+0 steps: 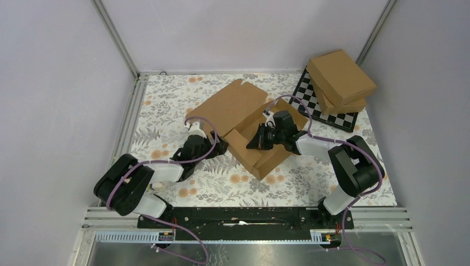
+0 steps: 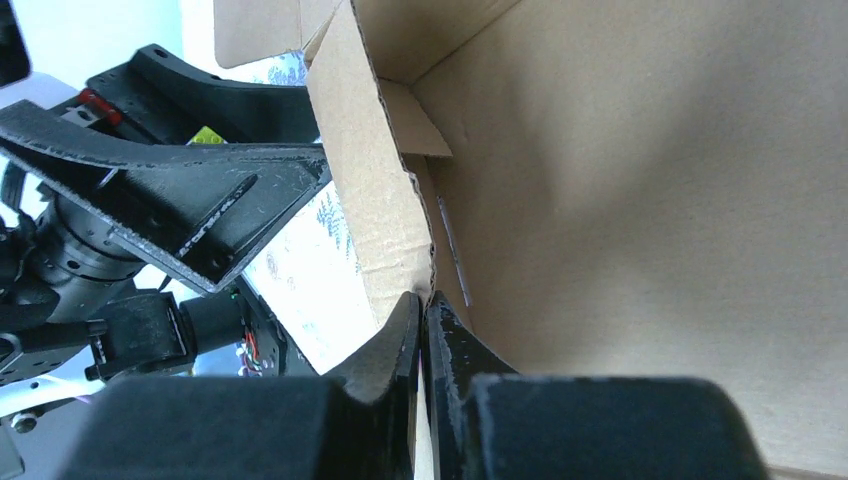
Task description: Fold the paper box
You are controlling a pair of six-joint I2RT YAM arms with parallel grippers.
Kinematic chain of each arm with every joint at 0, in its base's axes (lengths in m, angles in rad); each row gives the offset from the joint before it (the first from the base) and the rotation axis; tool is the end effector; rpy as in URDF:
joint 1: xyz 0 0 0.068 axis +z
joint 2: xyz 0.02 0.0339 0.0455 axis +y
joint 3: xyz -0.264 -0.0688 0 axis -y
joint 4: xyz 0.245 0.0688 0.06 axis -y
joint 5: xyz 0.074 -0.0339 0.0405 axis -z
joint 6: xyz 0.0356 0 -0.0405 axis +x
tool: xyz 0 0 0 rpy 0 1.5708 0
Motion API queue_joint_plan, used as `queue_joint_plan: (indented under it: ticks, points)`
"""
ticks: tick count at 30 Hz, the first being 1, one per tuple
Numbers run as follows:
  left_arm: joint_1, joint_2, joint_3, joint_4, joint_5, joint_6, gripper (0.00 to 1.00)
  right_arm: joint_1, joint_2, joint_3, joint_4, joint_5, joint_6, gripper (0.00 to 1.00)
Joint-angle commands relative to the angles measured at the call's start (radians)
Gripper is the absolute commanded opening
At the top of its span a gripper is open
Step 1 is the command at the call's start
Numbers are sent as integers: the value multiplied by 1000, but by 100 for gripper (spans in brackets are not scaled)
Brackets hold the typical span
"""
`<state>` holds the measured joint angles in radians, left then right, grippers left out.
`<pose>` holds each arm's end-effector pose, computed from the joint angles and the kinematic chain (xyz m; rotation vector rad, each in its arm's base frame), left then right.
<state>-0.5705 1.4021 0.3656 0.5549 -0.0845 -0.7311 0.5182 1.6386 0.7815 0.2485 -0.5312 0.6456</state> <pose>0.2113 -0.1320 0.1427 -0.2251 2.1174 -0.7095 0.2773 0.1789 0.1711 -0.1822 2.3512 1.2005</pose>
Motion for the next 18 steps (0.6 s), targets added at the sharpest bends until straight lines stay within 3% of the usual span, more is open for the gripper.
queue_joint_plan:
  ticks: [1, 12, 18]
  points:
    - [32, 82, -8, 234, 93, -153, 87, -12, 35, -3, -81, 125, -71, 0]
    - [68, 142, -61, 500, 160, -219, 91, -12, 31, -2, -81, 122, -72, 0]
    - [76, 161, -8, 471, 169, -171, 96, -12, 32, 2, -81, 110, -72, 0]
